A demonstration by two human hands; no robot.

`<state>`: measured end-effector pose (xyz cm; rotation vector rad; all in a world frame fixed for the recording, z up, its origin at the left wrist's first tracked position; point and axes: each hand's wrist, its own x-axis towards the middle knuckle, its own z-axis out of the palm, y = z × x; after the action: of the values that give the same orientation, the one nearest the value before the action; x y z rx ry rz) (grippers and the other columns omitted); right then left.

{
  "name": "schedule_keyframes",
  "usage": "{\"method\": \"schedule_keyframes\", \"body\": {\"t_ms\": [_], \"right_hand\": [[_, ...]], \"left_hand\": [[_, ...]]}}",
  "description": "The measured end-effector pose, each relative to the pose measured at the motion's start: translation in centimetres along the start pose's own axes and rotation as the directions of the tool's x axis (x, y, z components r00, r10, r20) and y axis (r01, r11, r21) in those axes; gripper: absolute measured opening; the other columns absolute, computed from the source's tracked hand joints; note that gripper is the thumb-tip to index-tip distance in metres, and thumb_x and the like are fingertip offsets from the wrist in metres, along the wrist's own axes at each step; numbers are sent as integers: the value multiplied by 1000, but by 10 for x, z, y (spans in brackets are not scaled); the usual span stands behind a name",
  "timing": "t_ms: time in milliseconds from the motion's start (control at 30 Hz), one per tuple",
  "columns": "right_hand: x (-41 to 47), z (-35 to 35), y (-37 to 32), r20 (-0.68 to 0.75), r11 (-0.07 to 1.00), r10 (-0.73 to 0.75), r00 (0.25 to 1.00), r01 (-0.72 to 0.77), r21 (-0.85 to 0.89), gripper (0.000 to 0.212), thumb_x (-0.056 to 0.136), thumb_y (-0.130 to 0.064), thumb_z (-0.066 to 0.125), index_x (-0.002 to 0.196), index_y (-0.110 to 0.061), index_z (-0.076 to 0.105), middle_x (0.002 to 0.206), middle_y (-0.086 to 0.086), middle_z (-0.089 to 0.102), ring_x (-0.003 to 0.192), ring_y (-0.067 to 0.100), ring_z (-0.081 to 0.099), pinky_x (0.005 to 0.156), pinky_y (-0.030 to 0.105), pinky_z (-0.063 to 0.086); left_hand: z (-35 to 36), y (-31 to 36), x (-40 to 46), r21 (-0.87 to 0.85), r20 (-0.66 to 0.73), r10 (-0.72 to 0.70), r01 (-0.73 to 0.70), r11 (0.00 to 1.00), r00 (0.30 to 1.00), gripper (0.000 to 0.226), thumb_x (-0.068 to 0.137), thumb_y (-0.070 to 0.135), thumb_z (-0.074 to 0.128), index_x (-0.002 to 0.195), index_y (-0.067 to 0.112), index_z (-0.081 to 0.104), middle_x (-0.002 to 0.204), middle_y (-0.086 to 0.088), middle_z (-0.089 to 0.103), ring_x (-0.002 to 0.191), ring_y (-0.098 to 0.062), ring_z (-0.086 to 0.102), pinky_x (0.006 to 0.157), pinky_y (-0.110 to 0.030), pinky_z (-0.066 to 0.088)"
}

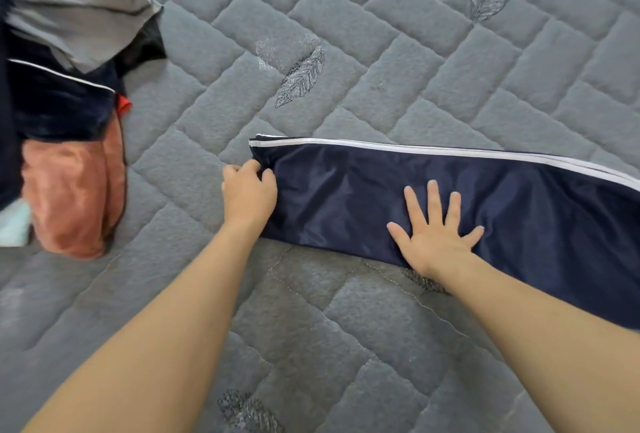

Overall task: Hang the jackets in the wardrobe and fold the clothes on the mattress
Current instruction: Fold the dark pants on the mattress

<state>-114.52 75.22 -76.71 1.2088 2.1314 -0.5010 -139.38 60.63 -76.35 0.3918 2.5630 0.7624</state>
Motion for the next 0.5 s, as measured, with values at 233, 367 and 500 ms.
{"method": "schedule_keyframes", "body": {"t_ms": [233, 367, 500], "right_hand": [[0, 8, -6, -102, 998, 68, 992, -68, 5, 75, 89, -75, 4, 147, -41, -28, 154, 1, -40, 144, 33, -30, 113, 66, -11], [1, 9, -28, -157, 996, 86, 984, -82, 29, 70, 91, -71, 3, 148, -40, -23, 158, -2, -31, 147, 31, -24, 109, 67, -16], [4, 6, -25, -132, 952, 250, 959, -218, 217, 71, 93, -69, 5, 153, -37, -16, 160, -2, -28, 147, 30, -23, 110, 70, -9]], "left_hand": [[-10, 14, 17, 8, 220, -55, 55, 998, 974, 28, 94, 22, 45, 69, 13, 36, 66, -1, 44, 63, -21, 39, 54, -34, 28], [-27, 1, 17, 81, 36, 57, -60, 995, 998, 26, 99, 15, 39, 78, 2, 48, 90, -20, 57, 85, -38, 51, 69, -38, 33], [-52, -31, 24, 199, -70, 68, -53, 979, 995, 23, 101, 22, 40, 113, 5, 50, 112, -25, 61, 102, -44, 56, 78, -42, 36]]}}
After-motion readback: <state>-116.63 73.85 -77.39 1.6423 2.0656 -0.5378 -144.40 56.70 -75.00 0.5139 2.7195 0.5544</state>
